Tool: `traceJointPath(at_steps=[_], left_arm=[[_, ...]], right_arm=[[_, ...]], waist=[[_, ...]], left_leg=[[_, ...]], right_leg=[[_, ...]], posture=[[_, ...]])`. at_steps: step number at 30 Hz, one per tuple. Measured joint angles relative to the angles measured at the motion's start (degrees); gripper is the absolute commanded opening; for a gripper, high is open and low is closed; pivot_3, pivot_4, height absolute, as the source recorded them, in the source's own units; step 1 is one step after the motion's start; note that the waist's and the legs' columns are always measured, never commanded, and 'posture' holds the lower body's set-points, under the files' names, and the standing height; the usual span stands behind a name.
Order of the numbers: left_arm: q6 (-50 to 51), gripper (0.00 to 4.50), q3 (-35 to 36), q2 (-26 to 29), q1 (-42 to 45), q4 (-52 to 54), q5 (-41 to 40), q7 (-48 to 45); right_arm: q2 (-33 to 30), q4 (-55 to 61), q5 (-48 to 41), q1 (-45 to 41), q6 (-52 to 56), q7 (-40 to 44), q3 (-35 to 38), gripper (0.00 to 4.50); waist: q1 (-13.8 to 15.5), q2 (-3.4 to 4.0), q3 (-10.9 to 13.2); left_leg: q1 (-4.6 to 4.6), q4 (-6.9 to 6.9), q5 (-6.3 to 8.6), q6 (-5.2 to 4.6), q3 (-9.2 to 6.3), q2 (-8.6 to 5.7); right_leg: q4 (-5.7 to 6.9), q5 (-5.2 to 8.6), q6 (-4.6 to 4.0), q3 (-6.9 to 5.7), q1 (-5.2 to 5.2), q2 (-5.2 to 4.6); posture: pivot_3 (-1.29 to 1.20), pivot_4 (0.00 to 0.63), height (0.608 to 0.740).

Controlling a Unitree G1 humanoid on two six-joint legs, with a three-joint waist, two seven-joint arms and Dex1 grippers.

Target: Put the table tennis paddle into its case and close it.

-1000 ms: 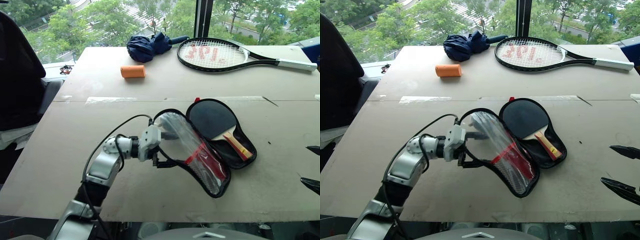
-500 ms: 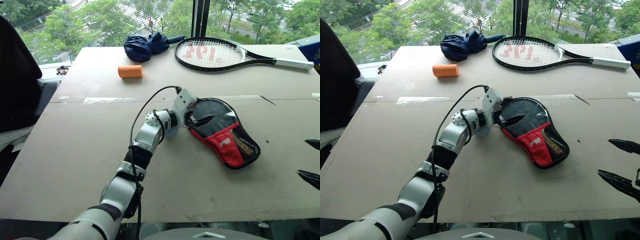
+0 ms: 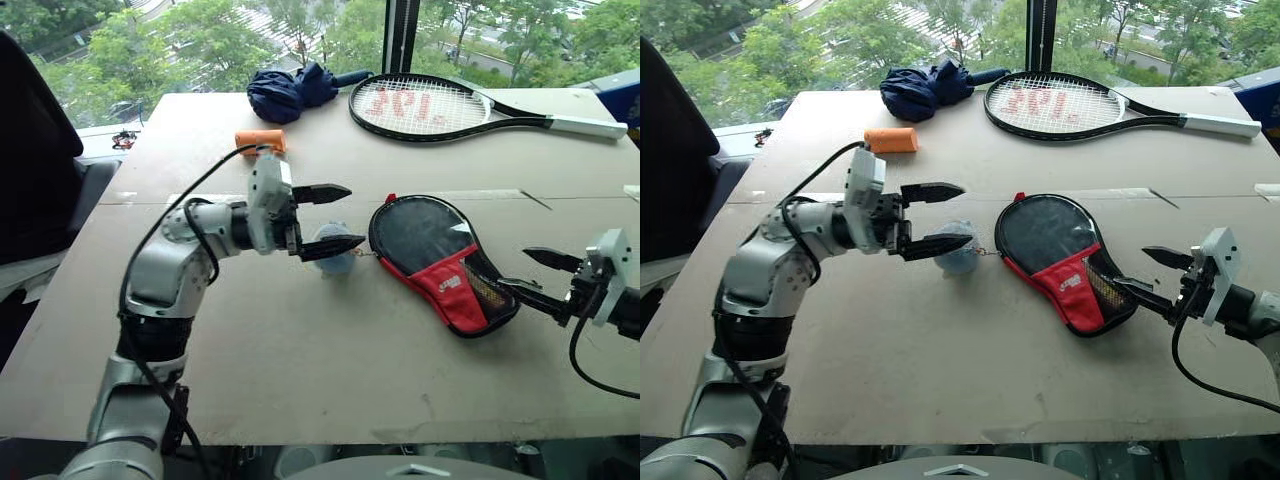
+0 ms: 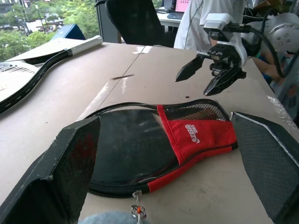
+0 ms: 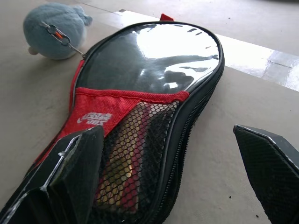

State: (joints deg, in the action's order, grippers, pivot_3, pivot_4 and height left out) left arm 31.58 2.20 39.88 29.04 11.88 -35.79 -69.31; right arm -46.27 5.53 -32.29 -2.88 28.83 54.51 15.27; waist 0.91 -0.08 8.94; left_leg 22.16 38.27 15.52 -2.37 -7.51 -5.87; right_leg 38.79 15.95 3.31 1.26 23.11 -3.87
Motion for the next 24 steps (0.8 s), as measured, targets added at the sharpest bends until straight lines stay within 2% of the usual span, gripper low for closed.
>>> traceJointPath(at_steps=[2, 5, 8, 11, 14, 18, 19, 23, 24], left_arm=[[3.2, 4.5, 1.4, 5.5, -1.9, 2.4, -2.9, -3.2], [5.3, 4.5, 3.8, 10.5, -3.6, 5.0, -5.1, -5.4], [6.9, 4.5, 6.6, 13.0, -4.7, 7.3, -7.2, -5.5], [8.4, 4.5, 8.0, 13.9, -5.0, 9.4, -9.1, -4.6], [9.1, 4.5, 8.6, 14.0, -5.0, 10.2, -9.6, -3.7], [9.7, 4.5, 8.6, 14.0, -5.0, 10.8, -10.6, -1.8], [9.7, 4.5, 8.6, 14.0, -5.0, 10.9, -10.5, -1.8], [9.6, 4.5, 8.5, 14.0, -5.1, 10.9, -10.5, -1.7], [9.6, 4.5, 8.5, 14.0, -5.2, 11.0, -10.5, -1.7]], right_arm=[[0.3, -5.0, 1.4, -5.4, 2.5, -0.9, -3.3, 4.47], [0.4, -9.3, 3.2, -10.7, 5.3, -1.0, -6.9, 4.47], [0.7, -13.1, 4.9, -15.9, 8.7, -0.6, -10.8, 4.47], [0.6, -13.4, 5.0, -18.6, 12.5, 1.4, -13.0, 3.04], [0.1, -13.3, 5.1, -19.0, 13.5, 3.2, -14.3, 2.06], [-0.2, -12.3, 6.0, -19.9, 13.7, 6.0, -17.3, 0.16], [-0.1, -11.7, 6.1, -20.0, 14.7, 6.0, -17.6, 0.03], [0.0, -10.1, 5.8, -20.1, 17.7, 5.6, -17.7, 0.03], [0.5, -8.6, 4.2, -19.3, 21.4, 4.2, -15.7, 0.03]], waist=[[-0.1, -0.05, 0.0], [-0.3, -0.1, 0.1], [-0.4, -0.08, 0.1], [-0.5, -0.09, 0.1], [-0.4, -0.09, 0.1], [-0.6, -0.1, 0.1], [-0.7, -0.1, 0.1], [-0.8, -0.1, 0.1], [-0.9, -0.1, 0.1]], left_leg=[[0.03, 0.02, 0.0, 0.0, 0.01, 0.0], [0.04, -0.03, 0.0, 0.0, -0.01, 0.03], [0.02, -0.06, 0.0, 0.0, 0.0, 0.03], [0.04, -0.06, 0.0, 0.0, 0.0, 0.03], [0.03, -0.06, 0.01, 0.0, 0.0, 0.03], [0.02, -0.06, 0.01, 0.0, 0.0, 0.03], [0.02, -0.07, 0.01, 0.0, -0.01, 0.03], [0.02, -0.08, 0.01, 0.01, -0.02, 0.04], [0.03, -0.1, 0.01, 0.01, -0.02, 0.04]], right_leg=[[0.01, 0.0, 0.0, 0.0, 0.02, -0.02], [-0.01, 0.0, -0.01, -0.01, 0.05, 0.02], [0.01, 0.0, -0.02, 0.0, 0.06, 0.01], [-0.01, 0.0, -0.02, 0.0, 0.06, 0.01], [-0.01, 0.0, -0.02, 0.0, 0.06, 0.01], [0.0, 0.0, -0.02, 0.0, 0.06, 0.02], [0.0, 0.0, -0.02, 0.0, 0.06, 0.03], [-0.01, 0.0, -0.02, 0.0, 0.06, 0.03], [-0.02, 0.0, -0.02, -0.01, 0.06, 0.03]], posture=[[0.0, 0.15, 0.74], [0.0, 0.15, 0.74], [0.0, 0.15, 0.74], [0.0, 0.15, 0.74], [0.0, 0.15, 0.74], [0.0, 0.15, 0.74], [0.0, 0.15, 0.74], [0.0, 0.15, 0.74], [0.0, 0.15, 0.74]])
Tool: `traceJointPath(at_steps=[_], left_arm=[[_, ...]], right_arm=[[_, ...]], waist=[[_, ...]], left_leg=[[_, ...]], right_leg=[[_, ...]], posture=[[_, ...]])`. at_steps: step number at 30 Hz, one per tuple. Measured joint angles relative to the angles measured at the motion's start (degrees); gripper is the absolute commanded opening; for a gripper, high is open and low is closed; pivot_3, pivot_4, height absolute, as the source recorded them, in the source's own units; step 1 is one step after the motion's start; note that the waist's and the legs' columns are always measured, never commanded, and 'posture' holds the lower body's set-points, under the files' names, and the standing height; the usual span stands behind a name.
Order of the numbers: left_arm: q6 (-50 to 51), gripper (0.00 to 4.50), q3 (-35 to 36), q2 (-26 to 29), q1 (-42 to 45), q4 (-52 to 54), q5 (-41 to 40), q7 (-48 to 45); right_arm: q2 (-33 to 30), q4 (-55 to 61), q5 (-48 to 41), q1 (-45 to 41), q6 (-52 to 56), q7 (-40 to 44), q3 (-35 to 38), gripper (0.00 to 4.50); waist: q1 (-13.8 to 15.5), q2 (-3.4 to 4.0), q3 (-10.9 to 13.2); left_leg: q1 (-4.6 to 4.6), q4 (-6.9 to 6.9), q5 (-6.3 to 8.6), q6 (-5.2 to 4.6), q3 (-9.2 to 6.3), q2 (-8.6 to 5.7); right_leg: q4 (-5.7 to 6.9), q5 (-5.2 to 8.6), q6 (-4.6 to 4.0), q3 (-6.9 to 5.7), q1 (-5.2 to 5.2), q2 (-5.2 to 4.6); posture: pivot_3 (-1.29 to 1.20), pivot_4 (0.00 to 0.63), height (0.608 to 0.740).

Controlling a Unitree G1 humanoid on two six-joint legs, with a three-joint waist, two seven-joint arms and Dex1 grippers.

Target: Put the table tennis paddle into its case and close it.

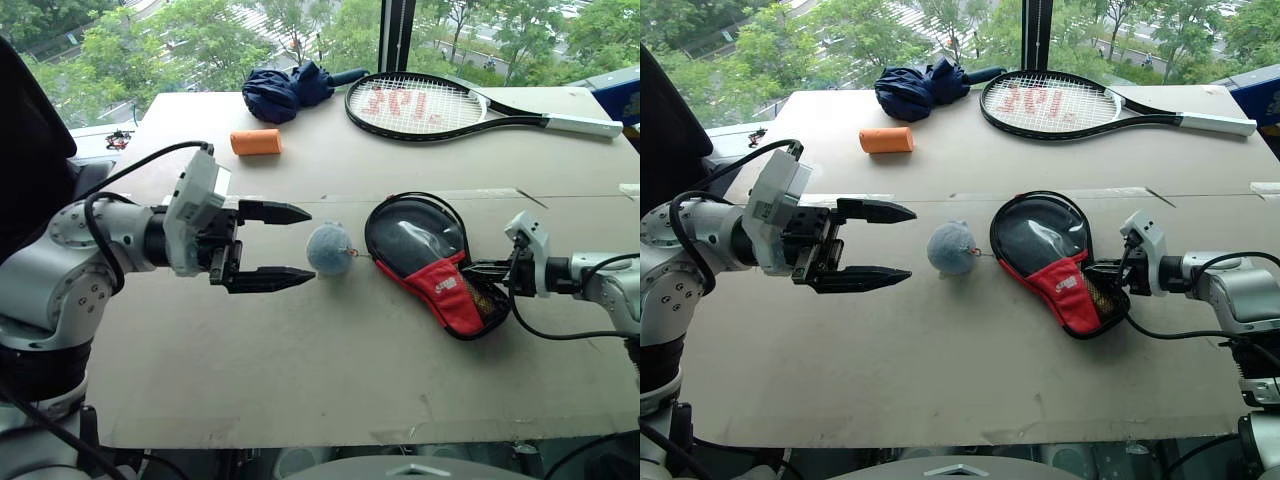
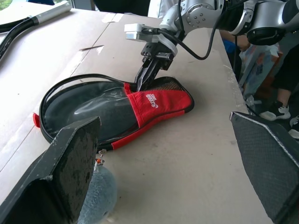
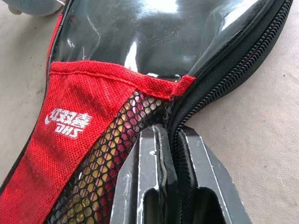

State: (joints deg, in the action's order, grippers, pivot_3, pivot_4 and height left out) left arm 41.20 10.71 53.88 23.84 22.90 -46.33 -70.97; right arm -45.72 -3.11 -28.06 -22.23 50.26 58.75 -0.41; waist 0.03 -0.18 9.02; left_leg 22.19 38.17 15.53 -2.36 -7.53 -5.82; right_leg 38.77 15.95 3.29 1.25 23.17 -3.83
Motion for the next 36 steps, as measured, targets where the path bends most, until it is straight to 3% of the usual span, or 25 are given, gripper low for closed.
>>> traceJointPath(at_steps=[5, 9, 18, 23, 28, 32, 34, 36], left_arm=[[-0.1, 4.5, -0.1, 0.0, 0.0, 0.2, -0.3, 0.0], [-0.6, 4.5, -1.0, -0.4, 0.6, -0.2, -0.1, -0.6], [-3.3, 4.5, -4.5, -1.6, 1.8, -3.5, 1.2, -3.2], [-4.3, 4.5, -4.5, -1.6, 1.8, -4.1, 1.6, -4.0], [-4.8, 4.5, -4.5, -1.6, 1.7, -4.5, 2.2, -4.4], [-5.1, 4.5, -4.5, -1.5, 0.7, -4.6, 2.3, -4.6], [-5.4, 4.5, -4.4, -1.3, 0.2, -5.0, 2.5, -5.0], [-5.8, 4.5, -4.0, -1.0, -0.4, -6.0, 2.8, -5.2]], right_arm=[[11.0, 14.0, -13.0, 11.1, 26.0, -14.1, 19.8, 0.03], [21.2, 27.3, -19.6, 18.1, 38.8, -22.4, 29.1, 0.03], [40.6, 44.9, -33.4, 32.3, 41.0, -43.4, 34.3, 0.03], [45.7, 47.0, -38.3, 34.5, 40.9, -51.7, 35.2, 0.03], [42.2, 47.0, -40.4, 33.9, 39.0, -54.8, 33.2, 0.03], [35.2, 45.0, -44.5, 32.8, 36.3, -53.7, 33.1, 1.47], [22.6, 42.5, -46.5, 32.4, 35.1, -47.8, 33.2, 2.38], [12.9, 40.3, -46.4, 32.3, 31.6, -40.1, 36.0, 2.38]], waist=[[0.9, -0.01, 0.0], [0.7, 0.02, 0.0], [0.0, 0.0, -0.1], [-0.6, 0.0, -0.1], [-0.7, 0.0, -0.1], [-0.8, 0.01, -0.1], [-0.8, 0.2, 0.0], [-0.7, 0.1, -0.1]], left_leg=[[0.12, -0.04, 0.0, 0.0, -0.05, -0.01], [0.32, 0.04, 0.0, 0.01, -0.02, -0.02], [0.29, -0.05, -0.01, 0.02, 0.0, 0.0], [0.28, -0.08, -0.01, 0.03, -0.01, 0.0], [0.28, -0.08, -0.02, 0.03, 0.02, -0.01], [0.29, -0.07, -0.02, 0.02, 0.02, 0.0], [0.31, 0.02, 0.0, -0.04, 0.2, -0.06], [0.31, 0.05, 0.01, -0.05, 0.14, 0.0]], right_leg=[[-0.04, 0.0, 0.0, -0.02, 0.08, -0.01], [0.09, -0.01, 0.0, 0.02, 0.3, -0.01], [0.1, -0.01, 0.0, 0.06, 0.35, 0.04], [0.09, 0.0, -0.01, 0.06, 0.36, 0.05], [0.08, 0.0, 0.0, 0.08, 0.37, 0.05], [0.08, -0.01, 0.0, 0.07, 0.37, 0.06], [0.07, -0.02, 0.03, 0.2, 0.36, -0.01], [0.06, -0.01, 0.03, 0.12, 0.32, 0.05]], posture=[[0.0, 0.15, 0.74], [0.0, 0.15, 0.74], [0.0, 0.15, 0.74], [0.0, 0.15, 0.74], [0.0, 0.15, 0.74], [0.0, 0.15, 0.74], [0.0, 0.15, 0.74], [0.0, 0.15, 0.74]])
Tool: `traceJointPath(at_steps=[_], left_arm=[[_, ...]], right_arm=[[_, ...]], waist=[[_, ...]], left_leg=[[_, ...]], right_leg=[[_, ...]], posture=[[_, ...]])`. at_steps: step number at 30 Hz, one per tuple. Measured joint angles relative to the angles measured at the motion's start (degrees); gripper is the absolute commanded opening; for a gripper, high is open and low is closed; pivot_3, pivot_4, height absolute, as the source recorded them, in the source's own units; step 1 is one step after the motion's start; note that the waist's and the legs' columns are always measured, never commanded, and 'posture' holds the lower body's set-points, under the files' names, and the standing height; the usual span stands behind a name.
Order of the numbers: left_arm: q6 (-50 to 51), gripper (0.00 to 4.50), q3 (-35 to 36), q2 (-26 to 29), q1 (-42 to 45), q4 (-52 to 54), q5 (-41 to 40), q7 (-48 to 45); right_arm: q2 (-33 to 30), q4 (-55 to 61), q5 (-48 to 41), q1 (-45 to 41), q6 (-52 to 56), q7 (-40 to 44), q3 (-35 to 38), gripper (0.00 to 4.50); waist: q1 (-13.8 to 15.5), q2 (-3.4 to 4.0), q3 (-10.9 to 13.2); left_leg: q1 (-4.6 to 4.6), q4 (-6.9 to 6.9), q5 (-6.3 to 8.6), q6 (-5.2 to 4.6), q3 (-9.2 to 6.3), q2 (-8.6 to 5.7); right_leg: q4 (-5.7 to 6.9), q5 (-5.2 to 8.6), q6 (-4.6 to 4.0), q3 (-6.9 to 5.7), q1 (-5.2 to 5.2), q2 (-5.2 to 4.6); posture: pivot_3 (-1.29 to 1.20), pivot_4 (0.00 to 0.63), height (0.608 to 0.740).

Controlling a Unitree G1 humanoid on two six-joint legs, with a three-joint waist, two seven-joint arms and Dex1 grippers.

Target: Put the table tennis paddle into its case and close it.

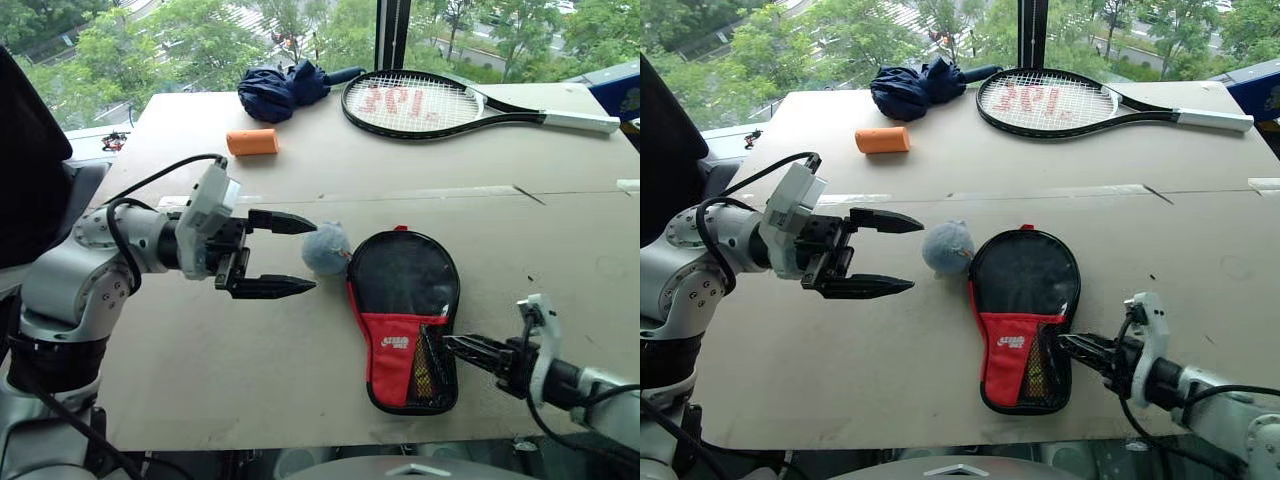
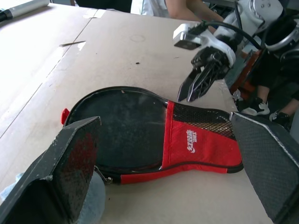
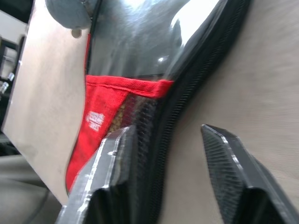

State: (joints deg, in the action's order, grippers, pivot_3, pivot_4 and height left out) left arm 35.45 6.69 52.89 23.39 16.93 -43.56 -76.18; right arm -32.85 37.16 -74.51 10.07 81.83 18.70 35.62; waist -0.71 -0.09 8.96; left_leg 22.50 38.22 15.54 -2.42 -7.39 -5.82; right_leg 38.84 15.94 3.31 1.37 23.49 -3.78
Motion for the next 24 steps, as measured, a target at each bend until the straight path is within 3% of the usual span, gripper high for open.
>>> traceJointPath(at_steps=[3, 4, 7, 9, 15, 20, 24], left_arm=[[-0.6, 4.5, 0.0, 0.0, -0.6, -0.4, 0.7, -0.2], [-0.9, 4.5, 0.1, 0.4, -1.3, -0.8, 0.9, -0.3], [-1.3, 4.5, 0.2, 0.5, -1.6, -2.8, 2.0, 0.3], [-3.1, 4.5, -0.7, -0.2, -0.9, -6.0, 4.9, 1.2], [-9.5, 4.5, -6.9, -3.9, 3.7, -17.5, 13.4, 1.3], [-16.3, 4.5, -12.2, -7.8, 10.1, -29.4, 20.6, -1.0], [-21.2, 4.5, -16.2, -11.2, 15.2, -38.9, 25.7, -3.1]], right_arm=[[-5.9, -1.5, 1.0, 0.5, -2.9, 7.3, -0.1, 2.38], [-11.5, -2.3, 4.1, 1.6, -5.4, 11.6, -1.2, 2.38], [-16.4, -2.1, 13.2, 1.3, -15.7, 20.0, -5.6, 2.38], [-16.1, -1.8, 22.5, -3.4, -26.5, 24.8, -16.3, 2.38], [-12.2, -4.6, 38.8, -12.6, -44.0, 30.3, -36.8, 2.38], [-11.0, -9.4, 48.2, -15.2, -49.1, 32.5, -47.8, 2.38], [-10.8, -10.5, 50.9, -17.4, -49.6, 32.7, -50.2, 2.38]], waist=[[0.0, 0.01, 0.0], [0.0, 0.12, 0.0], [0.0, -0.14, 0.0], [-0.1, -0.17, -0.1], [0.6, -0.26, 0.0], [0.8, -0.3, 0.0], [0.5, -0.43, -0.1]], left_leg=[[0.01, -0.01, 0.0, 0.0, -0.03, 0.09], [0.01, 0.0, 0.01, -0.01, 0.09, 0.06], [0.01, 0.05, 0.0, 0.0, 0.03, 0.1], [-0.02, 0.07, 0.0, 0.01, 0.06, 0.1], [0.22, 0.15, 0.0, 0.02, -0.11, 0.0], [0.3, 0.21, -0.02, 0.04, -0.17, -0.05], [0.29, 0.23, -0.03, 0.06, -0.22, -0.04]], right_leg=[[0.02, 0.0, -0.01, -0.03, 0.0, 0.06], [0.02, 0.0, 0.0, 0.07, 0.01, 0.02], [0.02, 0.0, 0.0, 0.0, 0.0, 0.08], [0.06, 0.0, 0.0, 0.03, 0.0, 0.08], [-0.01, -0.01, 0.0, -0.17, 0.1, -0.02], [0.01, -0.01, 0.0, -0.25, 0.14, -0.07], [0.05, -0.01, 0.0, -0.29, 0.13, -0.04]], posture=[[0.0, 0.15, 0.74], [0.0, 0.15, 0.74], [0.0, 0.15, 0.74], [0.0, 0.15, 0.74], [0.0, 0.15, 0.74], [0.0, 0.15, 0.74], [0.0, 0.15, 0.74]])
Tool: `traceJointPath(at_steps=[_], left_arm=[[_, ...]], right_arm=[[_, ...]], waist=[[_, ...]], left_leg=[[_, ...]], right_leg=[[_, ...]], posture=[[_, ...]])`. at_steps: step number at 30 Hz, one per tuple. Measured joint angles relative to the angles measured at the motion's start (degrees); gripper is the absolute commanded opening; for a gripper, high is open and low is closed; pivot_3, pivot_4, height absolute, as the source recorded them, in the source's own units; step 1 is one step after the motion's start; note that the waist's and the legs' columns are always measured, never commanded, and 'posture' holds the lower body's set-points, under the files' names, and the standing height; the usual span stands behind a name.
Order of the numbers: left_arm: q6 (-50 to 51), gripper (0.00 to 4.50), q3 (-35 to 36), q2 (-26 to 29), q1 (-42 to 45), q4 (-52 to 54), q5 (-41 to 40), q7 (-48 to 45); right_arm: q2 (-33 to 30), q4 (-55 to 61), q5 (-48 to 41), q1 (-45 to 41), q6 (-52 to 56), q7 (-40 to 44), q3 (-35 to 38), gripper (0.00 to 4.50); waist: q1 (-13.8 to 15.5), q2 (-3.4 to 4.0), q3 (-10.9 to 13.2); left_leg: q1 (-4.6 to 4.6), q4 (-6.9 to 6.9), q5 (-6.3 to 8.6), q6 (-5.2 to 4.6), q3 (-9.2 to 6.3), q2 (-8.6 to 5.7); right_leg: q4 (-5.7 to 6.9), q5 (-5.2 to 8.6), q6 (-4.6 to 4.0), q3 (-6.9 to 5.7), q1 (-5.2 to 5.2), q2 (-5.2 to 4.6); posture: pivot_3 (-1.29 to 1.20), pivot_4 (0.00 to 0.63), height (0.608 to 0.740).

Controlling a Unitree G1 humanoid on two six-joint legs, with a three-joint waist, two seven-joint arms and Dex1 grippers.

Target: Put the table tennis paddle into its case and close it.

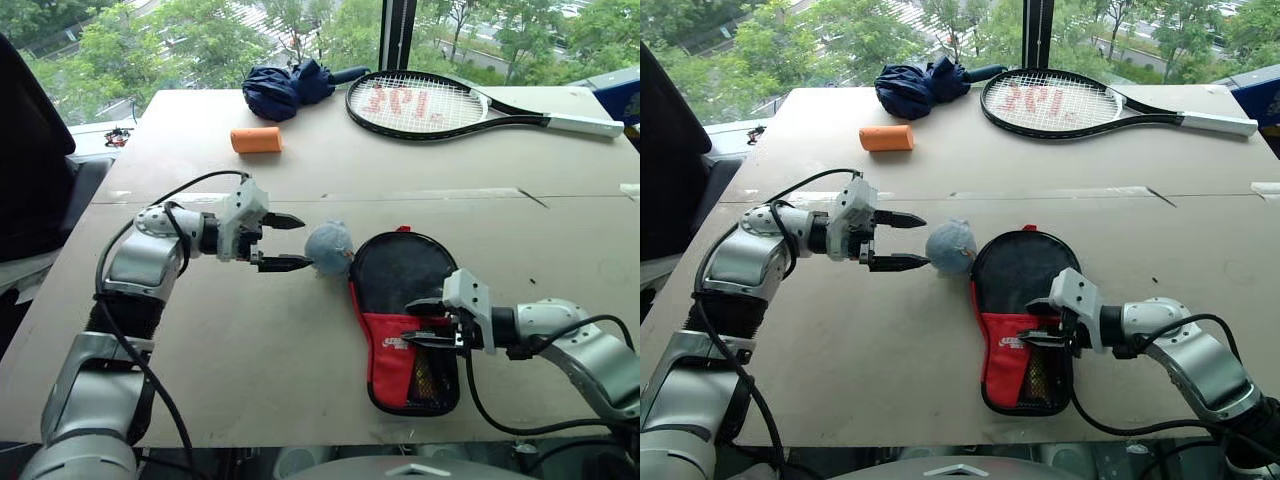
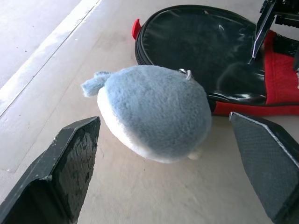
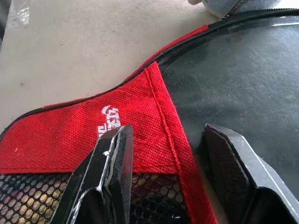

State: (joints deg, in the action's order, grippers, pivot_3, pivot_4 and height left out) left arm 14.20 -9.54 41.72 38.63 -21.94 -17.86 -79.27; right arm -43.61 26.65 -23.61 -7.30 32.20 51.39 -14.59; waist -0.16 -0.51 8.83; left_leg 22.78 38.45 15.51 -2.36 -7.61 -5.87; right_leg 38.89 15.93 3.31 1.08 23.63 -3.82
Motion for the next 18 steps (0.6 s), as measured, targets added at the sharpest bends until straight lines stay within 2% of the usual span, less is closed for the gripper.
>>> traceJointPath(at_steps=[2, 5, 7, 10, 13, 14, 18], left_arm=[[-1.6, 4.5, -1.7, -2.0, 2.9, -5.0, 2.1, -1.2], [-5.2, 3.77, -4.3, -4.8, 7.6, -13.3, 5.7, -4.2], [-7.7, 2.82, -4.7, -6.2, 10.1, -17.8, 7.6, -5.4], [-11.0, 1.7, -5.0, -7.2, 12.8, -23.0, 9.6, -7.2], [-13.6, 0.34, -5.0, -8.4, 16.0, -28.4, 11.1, -9.3], [-14.4, 0.03, -5.0, -9.0, 17.5, -30.7, 11.7, -9.5], [-19.5, 0.03, -5.0, -11.5, 23.7, -39.7, 15.8, -6.3]], right_arm=[[0.3, -0.5, 0.6, -0.7, 0.0, 0.1, -0.4, 2.38], [0.7, -0.8, 1.2, -1.2, 0.1, 0.2, -0.9, 2.44], [0.9, -0.8, 1.6, -1.4, 0.1, 0.2, -1.1, 2.44], [1.2, -0.8, 2.4, -1.5, 0.0, 0.0, -1.5, 2.44], [1.2, -0.7, 3.9, -1.7, -0.4, -0.1, -2.5, 2.44], [1.2, -0.7, 4.2, -1.7, -0.7, -0.1, -2.7, 2.44], [1.1, -0.7, 5.6, -1.8, -1.3, -0.1, -3.8, 2.44]], waist=[[-0.1, -0.08, 0.0], [-0.4, -0.22, -0.1], [-0.6, -0.25, -0.2], [-0.6, -0.31, -0.2], [-0.6, -0.47, -0.3], [-0.6, -0.52, -0.3], [-0.5, -0.69, -0.4]], left_leg=[[0.0, 0.01, -0.01, 0.01, -0.02, 0.0], [0.0, 0.02, -0.01, 0.01, -0.03, 0.0], [0.0, 0.02, -0.01, 0.01, -0.03, 0.0], [-0.01, 0.03, -0.01, 0.02, -0.04, 0.0], [-0.02, 0.05, -0.02, 0.02, -0.06, 0.0], [-0.02, 0.07, -0.01, 0.02, -0.08, 0.0], [-0.01, 0.12, -0.01, 0.02, -0.1, -0.01]], right_leg=[[0.0, 0.0, 0.0, -0.03, -0.01, 0.0], [0.02, 0.0, 0.0, -0.03, -0.01, 0.01], [0.04, 0.0, 0.0, -0.03, -0.01, 0.01], [0.06, 0.0, 0.0, -0.04, -0.01, 0.02], [0.07, 0.0, 0.0, -0.06, -0.02, 0.03], [0.08, 0.0, 0.0, -0.09, -0.03, 0.04], [0.08, 0.0, 0.01, -0.12, -0.05, 0.04]], posture=[[0.0, 0.15, 0.74], [0.0, 0.15, 0.74], [0.0, 0.15, 0.74], [0.0, 0.15, 0.74], [0.0, 0.15, 0.74], [0.0, 0.15, 0.74], [0.0, 0.15, 0.74]])
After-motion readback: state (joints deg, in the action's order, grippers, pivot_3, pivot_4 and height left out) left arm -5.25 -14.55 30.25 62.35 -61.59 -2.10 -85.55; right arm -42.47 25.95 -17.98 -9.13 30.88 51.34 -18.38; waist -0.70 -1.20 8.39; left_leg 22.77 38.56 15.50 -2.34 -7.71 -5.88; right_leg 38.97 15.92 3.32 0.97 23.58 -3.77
